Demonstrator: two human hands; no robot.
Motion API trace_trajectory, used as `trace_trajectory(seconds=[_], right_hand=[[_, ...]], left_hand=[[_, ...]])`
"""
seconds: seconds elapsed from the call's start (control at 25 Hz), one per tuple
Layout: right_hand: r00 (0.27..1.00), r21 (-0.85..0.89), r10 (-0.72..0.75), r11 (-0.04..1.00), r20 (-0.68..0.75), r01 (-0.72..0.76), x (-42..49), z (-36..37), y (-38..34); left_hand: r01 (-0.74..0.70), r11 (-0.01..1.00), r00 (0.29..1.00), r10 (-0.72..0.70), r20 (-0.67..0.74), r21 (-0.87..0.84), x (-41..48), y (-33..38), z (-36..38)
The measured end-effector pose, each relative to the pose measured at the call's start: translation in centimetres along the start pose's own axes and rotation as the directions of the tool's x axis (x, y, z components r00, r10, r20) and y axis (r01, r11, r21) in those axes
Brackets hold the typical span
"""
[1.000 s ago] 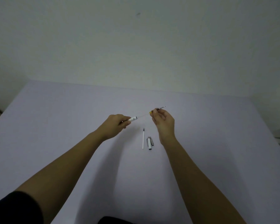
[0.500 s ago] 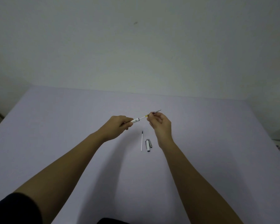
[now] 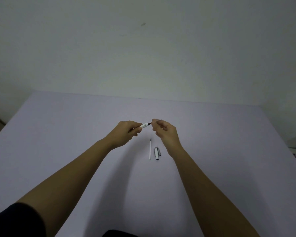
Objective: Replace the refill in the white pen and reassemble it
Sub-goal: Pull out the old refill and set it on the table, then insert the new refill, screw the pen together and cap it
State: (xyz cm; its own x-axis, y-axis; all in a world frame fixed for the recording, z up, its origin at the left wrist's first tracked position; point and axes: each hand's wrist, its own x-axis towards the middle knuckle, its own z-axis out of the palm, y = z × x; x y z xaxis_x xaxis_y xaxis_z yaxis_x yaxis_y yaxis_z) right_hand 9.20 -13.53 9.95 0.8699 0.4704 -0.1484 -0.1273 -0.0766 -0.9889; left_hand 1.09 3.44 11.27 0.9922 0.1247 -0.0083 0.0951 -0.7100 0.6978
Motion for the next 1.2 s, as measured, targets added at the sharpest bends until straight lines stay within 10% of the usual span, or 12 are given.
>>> trace_trajectory(seconds=[0.52,1.04,1.2], right_hand=[[0.977,-0.671,0.105,0.713,-0.186,-0.205,1.6,-4.2,8.8],[0.97,-0.729,0.151,0.64,-0.191,-0.243,3.8,-3.7,12.1],[0.935,-0.378,0.253,0.863,-0.248,-0.334,4.2,-3.4,10.5]], left_hand=[[0.035,0.993,0.998,-0.041,-0.048,-0.113,-0.4,-1.0,-0.8],[0.108,0.988,0.994,-0.109,0.0,-0.109,1.6,-4.2,0.9],[0.128,0.99,0.991,-0.126,0.037,-0.058,1.4,-5.0,1.5]])
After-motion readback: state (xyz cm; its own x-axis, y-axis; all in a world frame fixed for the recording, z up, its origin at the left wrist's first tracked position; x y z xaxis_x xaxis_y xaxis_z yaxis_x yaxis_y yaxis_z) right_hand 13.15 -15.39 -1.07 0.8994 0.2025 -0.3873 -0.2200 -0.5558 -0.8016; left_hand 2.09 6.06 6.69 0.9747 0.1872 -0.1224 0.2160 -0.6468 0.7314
